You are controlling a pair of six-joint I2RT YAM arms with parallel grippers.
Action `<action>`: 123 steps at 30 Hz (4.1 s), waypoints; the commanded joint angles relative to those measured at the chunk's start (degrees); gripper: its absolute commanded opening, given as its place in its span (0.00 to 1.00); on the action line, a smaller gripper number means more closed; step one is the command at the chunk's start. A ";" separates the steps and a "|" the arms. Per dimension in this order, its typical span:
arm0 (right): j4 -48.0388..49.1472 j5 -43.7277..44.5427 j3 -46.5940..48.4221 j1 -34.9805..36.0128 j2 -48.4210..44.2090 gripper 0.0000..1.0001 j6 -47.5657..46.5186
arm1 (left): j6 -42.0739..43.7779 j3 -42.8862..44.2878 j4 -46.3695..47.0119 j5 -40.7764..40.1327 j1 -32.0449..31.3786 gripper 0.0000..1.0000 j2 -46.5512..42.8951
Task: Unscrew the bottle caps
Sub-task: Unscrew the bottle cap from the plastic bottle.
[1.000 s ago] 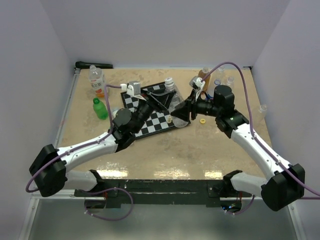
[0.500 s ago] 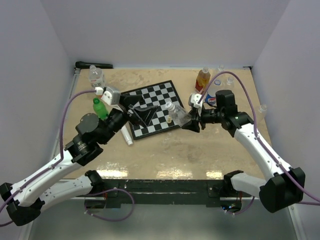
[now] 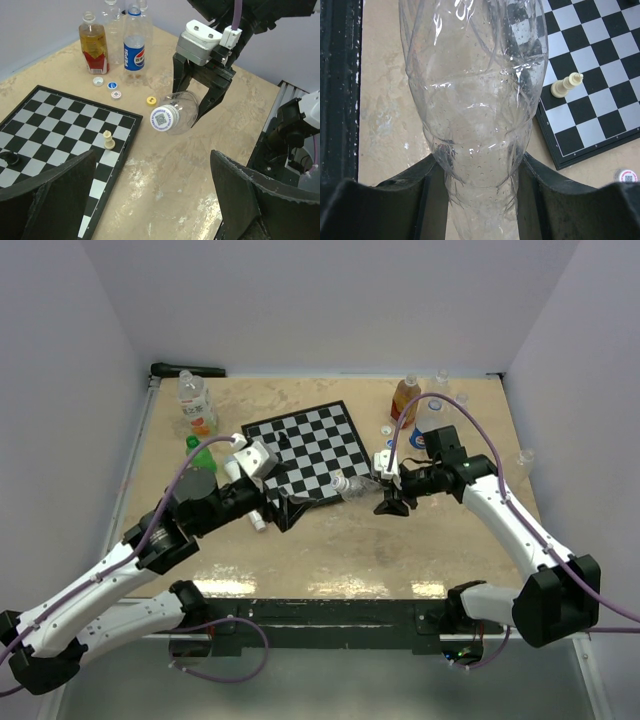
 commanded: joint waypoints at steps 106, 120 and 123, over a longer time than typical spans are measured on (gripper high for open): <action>-14.04 -0.93 1.68 0.13 4.56 0.14 -18.11 | 22.34 9.30 -1.75 30.47 1.99 0.03 27.25; -13.16 -0.40 1.50 0.30 4.56 0.15 -16.96 | -39.28 3.06 3.70 22.92 12.27 0.00 21.63; -13.08 -0.14 1.50 0.30 4.47 0.15 -16.88 | -38.75 3.76 2.82 21.77 12.27 0.00 21.45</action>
